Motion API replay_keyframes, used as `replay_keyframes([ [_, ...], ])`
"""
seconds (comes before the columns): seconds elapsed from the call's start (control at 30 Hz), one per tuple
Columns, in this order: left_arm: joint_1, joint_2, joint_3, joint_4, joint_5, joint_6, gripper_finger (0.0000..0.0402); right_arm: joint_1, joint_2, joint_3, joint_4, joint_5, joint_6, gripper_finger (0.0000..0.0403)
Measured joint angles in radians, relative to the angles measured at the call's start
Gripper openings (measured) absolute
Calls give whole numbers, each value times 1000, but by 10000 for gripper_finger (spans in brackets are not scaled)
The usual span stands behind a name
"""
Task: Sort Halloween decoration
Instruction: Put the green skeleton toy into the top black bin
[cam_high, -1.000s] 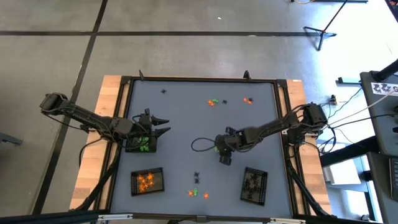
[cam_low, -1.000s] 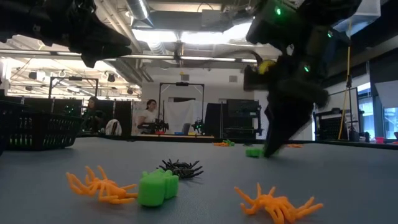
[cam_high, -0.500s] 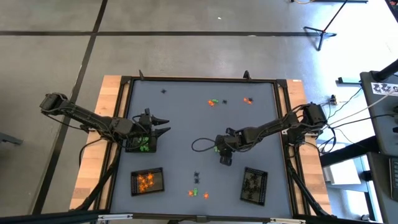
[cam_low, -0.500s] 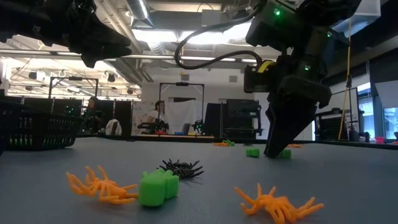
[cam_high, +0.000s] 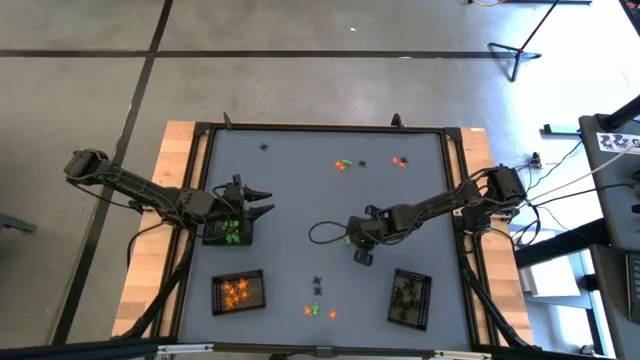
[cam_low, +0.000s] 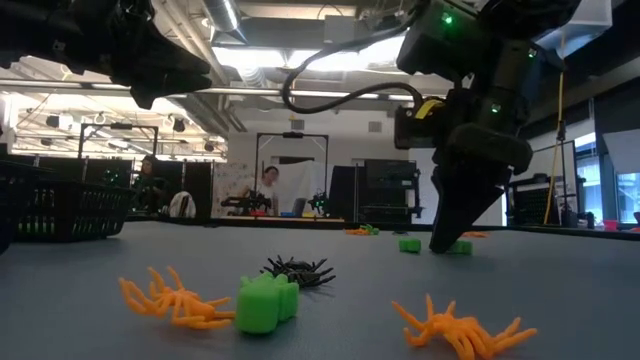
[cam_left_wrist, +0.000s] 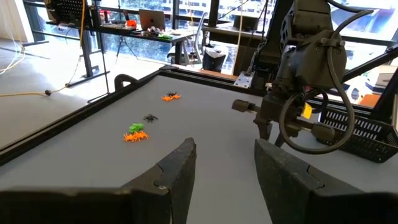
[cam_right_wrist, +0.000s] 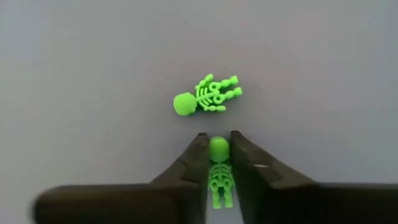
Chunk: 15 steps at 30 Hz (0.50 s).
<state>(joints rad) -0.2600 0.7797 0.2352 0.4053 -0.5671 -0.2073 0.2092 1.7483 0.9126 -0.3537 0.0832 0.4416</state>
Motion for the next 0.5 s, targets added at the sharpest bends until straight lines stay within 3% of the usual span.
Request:
replay_keyframes([
  [0.1, 0, 0, 0, 0, 0, 0, 155, 0, 3, 23, -17, 0, -2, 14],
  [0.3, 0, 0, 0, 0, 0, 0, 155, 2, 5, 123, 1, 4, -18, 41],
  [0.5, 0, 0, 0, 0, 0, 0, 155, 2, 5, 197, 153, 12, -97, 19],
])
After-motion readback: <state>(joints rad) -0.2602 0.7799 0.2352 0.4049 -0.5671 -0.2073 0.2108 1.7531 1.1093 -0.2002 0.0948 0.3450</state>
